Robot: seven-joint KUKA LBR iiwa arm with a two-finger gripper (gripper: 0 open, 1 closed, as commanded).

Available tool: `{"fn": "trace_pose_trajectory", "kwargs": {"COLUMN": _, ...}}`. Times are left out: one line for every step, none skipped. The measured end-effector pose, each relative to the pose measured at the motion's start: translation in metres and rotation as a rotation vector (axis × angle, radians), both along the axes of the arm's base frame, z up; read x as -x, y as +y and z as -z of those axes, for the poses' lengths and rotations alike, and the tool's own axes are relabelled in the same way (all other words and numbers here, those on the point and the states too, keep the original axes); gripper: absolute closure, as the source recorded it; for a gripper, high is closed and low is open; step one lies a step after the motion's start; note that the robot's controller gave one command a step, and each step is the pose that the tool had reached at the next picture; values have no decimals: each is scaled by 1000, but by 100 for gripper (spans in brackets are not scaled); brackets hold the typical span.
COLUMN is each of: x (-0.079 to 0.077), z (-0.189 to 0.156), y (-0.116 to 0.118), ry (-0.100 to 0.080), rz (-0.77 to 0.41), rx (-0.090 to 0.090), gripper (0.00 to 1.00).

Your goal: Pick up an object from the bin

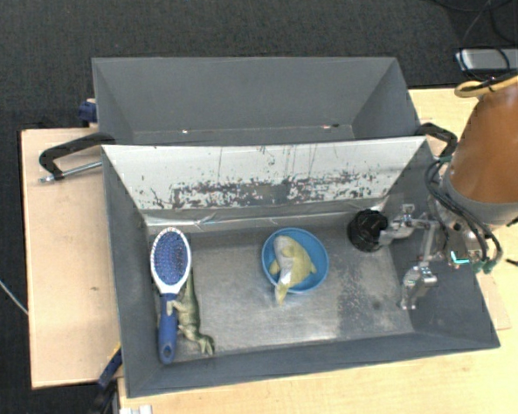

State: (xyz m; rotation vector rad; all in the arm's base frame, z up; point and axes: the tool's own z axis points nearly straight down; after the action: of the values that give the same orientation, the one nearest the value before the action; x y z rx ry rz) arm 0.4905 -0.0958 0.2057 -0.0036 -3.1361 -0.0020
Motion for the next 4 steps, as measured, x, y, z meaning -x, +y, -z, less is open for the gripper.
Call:
{"fn": "trace_pose_trajectory", "kwargs": {"x": -12, "z": 137, "y": 52, "ry": -9, "rz": 38, "rx": -1, "gripper": 0}}
{"fn": "trace_pose_trajectory", "kwargs": {"x": -20, "z": 133, "y": 104, "ry": -18, "rz": -159, "rx": 1, "gripper": 0}}
{"fn": "trace_pose_trajectory", "kwargs": {"x": -26, "z": 91, "y": 170, "ry": -16, "rz": -137, "rx": -4, "gripper": 0}}
{"fn": "trace_pose_trajectory", "kwargs": {"x": -86, "z": 130, "y": 245, "ry": -14, "rz": -250, "rx": -1, "gripper": 0}}
